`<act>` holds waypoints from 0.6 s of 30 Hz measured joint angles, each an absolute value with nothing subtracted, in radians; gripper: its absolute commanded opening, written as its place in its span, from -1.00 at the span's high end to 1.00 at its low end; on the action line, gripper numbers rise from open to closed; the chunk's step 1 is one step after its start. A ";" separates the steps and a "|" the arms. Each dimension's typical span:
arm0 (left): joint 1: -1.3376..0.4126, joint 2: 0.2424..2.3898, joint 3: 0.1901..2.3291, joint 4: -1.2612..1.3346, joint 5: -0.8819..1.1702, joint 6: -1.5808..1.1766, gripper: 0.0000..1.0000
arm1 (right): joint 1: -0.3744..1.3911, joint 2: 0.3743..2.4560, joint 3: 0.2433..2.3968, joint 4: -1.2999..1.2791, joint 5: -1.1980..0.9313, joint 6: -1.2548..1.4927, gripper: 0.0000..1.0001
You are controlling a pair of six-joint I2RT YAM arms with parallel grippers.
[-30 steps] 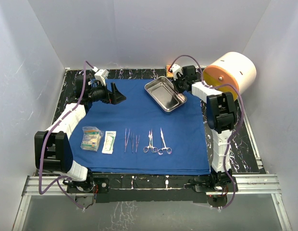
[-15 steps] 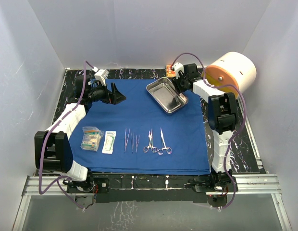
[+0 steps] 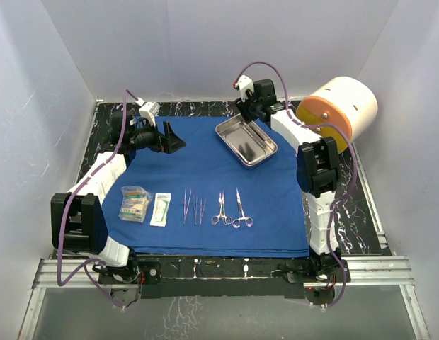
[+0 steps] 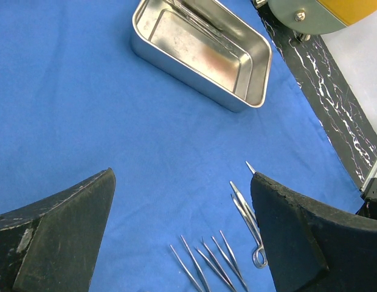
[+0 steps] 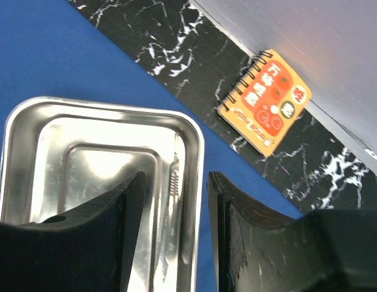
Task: Open and lay out the surgical kit
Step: Adjust the container in the surgical kit.
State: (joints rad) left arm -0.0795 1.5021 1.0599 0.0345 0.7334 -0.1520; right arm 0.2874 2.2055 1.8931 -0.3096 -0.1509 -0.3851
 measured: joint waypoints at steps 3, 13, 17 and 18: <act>-0.080 1.502 1.060 0.039 0.733 -0.154 -0.85 | 0.312 2.248 1.924 -0.315 -0.138 -0.382 0.18; -0.080 1.502 1.058 0.045 0.733 -0.155 -0.85 | 0.339 2.392 1.990 -0.361 -0.082 -0.367 0.20; -0.080 1.502 1.052 0.046 0.735 -0.158 -0.85 | 0.338 2.410 2.005 -0.364 -0.056 -0.367 0.20; -0.080 1.502 1.051 0.046 0.735 -0.158 -0.85 | 0.338 2.412 2.008 -0.363 -0.051 -0.367 0.20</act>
State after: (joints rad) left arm -0.0795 1.5017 1.0508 0.0460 0.7345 -0.1581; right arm 0.3382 2.4119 2.0075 -0.3626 -0.0505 -0.3672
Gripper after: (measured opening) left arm 0.924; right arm 0.402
